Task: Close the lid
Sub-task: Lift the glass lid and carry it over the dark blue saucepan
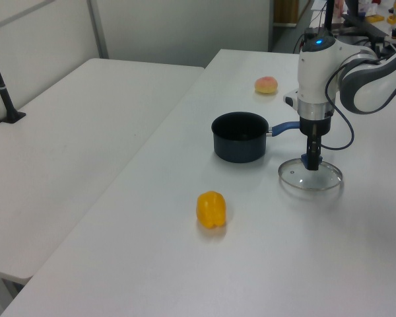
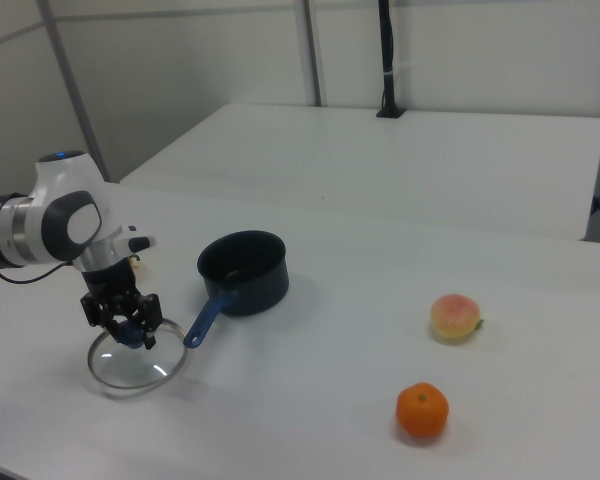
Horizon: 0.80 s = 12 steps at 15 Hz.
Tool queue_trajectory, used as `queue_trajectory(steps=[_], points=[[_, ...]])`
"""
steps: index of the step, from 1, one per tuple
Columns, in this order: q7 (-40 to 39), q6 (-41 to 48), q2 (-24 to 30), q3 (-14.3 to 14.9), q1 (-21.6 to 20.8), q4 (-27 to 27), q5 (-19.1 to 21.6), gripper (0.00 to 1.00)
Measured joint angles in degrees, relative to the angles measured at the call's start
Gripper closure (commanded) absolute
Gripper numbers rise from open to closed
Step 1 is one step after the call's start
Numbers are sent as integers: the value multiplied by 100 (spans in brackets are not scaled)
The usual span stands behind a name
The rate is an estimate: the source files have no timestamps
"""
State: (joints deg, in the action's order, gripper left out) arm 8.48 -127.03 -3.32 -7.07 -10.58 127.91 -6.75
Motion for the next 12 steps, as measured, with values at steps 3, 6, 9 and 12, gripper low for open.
queue_trajectory(steps=[3,6,9,12], points=[[0,486,44,-116,-6,-277,0,83],[1,759,103,-172,-7,-605,1,83],[1,958,160,-185,-6,-1111,3,83],[0,964,155,-184,8,-1557,3,83]])
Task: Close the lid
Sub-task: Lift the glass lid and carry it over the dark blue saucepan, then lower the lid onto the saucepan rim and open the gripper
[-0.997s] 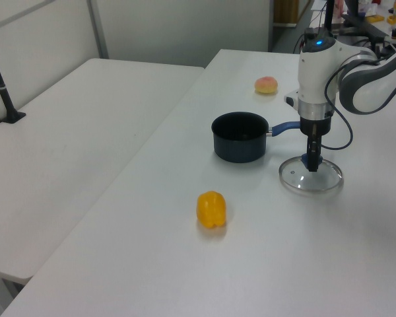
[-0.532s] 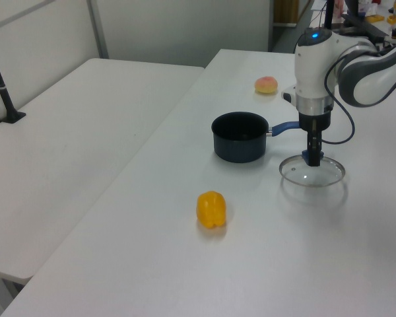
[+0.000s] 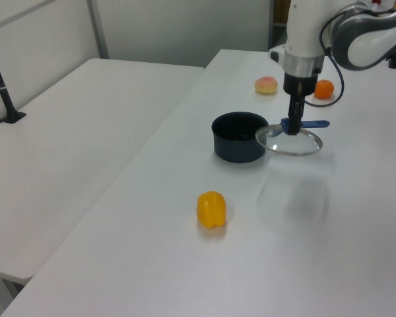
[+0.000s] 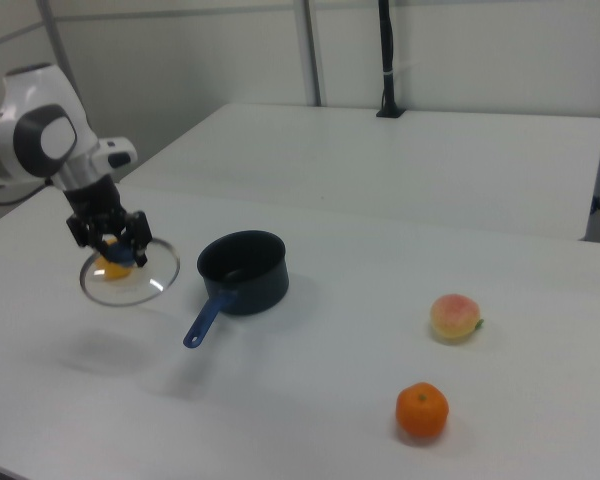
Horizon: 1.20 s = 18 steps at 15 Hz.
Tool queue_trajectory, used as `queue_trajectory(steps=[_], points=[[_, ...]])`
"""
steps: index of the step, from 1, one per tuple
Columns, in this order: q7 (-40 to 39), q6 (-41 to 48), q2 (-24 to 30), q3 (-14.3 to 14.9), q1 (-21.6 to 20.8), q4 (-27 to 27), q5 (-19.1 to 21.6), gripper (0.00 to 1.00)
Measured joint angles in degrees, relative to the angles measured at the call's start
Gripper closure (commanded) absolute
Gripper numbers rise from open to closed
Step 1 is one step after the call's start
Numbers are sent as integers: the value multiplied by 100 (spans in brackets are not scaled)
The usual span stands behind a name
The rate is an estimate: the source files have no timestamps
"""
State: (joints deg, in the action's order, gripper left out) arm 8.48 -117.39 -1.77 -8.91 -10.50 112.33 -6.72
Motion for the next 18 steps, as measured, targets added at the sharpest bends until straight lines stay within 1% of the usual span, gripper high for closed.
queue_trajectory(steps=[2,4,7,10,13,14,18], points=[[-3,2,-36,18,25,-291,0,83],[-65,9,-137,101,63,-594,0,83],[-319,260,-429,396,84,-1183,0,82],[-700,710,-909,629,133,-1932,0,82],[-843,775,-1451,820,154,-2562,-1,82],[-879,797,-1713,900,168,-2838,-4,82],[-1256,853,-2346,944,237,-3418,-98,81]])
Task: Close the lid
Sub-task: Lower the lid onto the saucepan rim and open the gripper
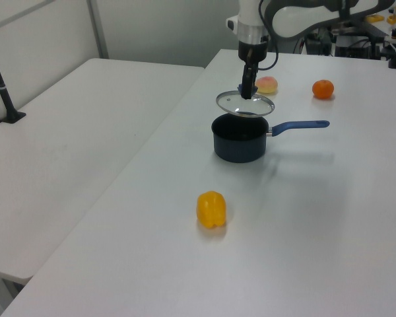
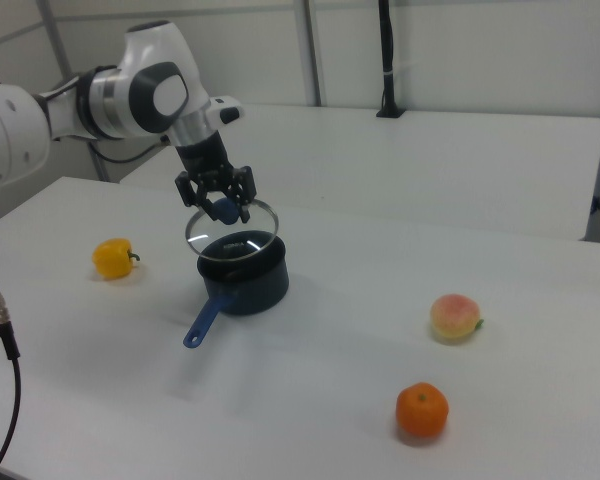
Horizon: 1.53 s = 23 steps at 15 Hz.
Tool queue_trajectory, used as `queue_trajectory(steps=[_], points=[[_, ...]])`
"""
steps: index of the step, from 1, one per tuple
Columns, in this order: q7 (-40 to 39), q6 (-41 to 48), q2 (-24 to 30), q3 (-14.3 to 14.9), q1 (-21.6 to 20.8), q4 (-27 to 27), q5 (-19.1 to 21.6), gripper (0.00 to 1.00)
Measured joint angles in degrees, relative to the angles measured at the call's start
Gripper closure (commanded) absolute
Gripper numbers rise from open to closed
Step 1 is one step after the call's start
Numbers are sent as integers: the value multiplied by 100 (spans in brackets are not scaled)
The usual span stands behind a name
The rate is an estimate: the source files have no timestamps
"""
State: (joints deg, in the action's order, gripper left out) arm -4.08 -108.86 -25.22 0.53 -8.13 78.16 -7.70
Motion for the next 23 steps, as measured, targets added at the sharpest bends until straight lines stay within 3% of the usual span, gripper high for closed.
queue_trajectory(steps=[7,10,23], points=[[-528,3,-388,-3,-14,-136,-312,80],[-574,3,-524,-60,-54,-142,-627,80],[-596,-218,-759,-74,-227,-234,-875,77]])
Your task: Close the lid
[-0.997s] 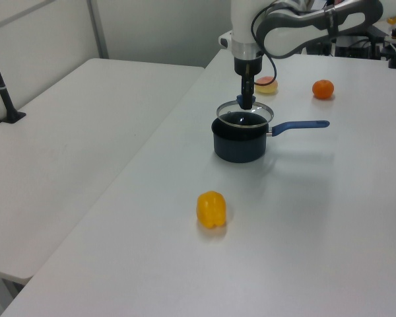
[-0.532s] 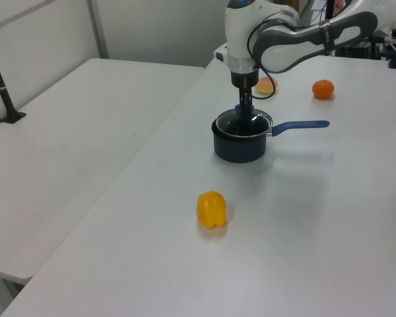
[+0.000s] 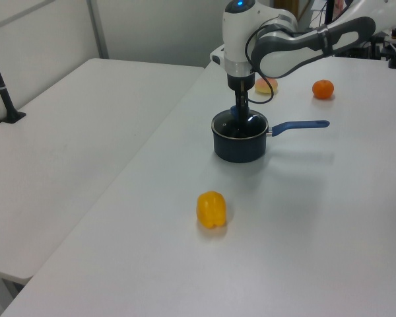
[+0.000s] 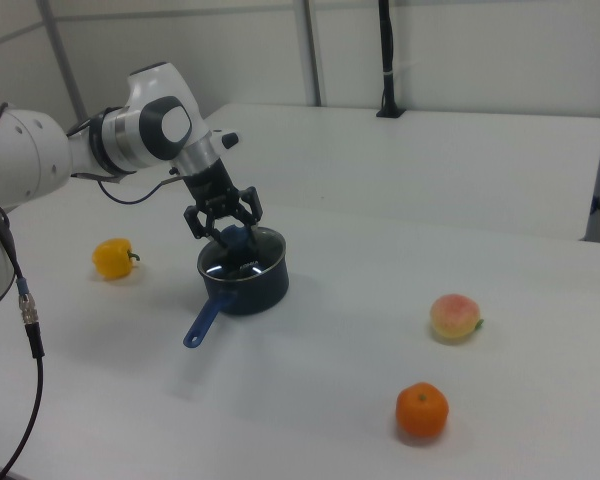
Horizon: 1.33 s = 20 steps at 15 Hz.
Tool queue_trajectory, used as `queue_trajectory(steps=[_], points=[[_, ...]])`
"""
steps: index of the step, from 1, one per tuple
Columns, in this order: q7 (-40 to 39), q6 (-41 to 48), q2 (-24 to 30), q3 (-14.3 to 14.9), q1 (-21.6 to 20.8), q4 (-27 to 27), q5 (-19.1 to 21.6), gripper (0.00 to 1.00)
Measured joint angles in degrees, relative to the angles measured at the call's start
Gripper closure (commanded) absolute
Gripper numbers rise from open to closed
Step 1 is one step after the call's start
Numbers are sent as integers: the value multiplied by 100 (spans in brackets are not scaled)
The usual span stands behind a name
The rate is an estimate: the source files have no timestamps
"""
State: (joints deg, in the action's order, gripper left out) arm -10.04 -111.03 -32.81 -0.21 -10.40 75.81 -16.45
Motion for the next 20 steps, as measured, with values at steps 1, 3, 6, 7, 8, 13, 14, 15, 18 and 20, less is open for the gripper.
queue_trajectory(steps=[1,3,6,7,8,13,14,15,18,20], points=[[0,-2,-15,0,-22,-1,-35,74],[-1,-3,-20,0,-44,-7,-88,48],[-1,-4,-21,0,-44,-7,-88,0],[-1,-4,-27,0,-44,-7,-88,0],[4,-4,-28,0,-45,-5,-88,0],[350,29,158,-1,-47,13,-81,0],[401,113,278,-1,-43,40,-65,0],[435,255,445,1,-36,89,-24,0],[491,729,986,18,78,203,535,0],[491,1154,1385,23,223,245,955,0]])
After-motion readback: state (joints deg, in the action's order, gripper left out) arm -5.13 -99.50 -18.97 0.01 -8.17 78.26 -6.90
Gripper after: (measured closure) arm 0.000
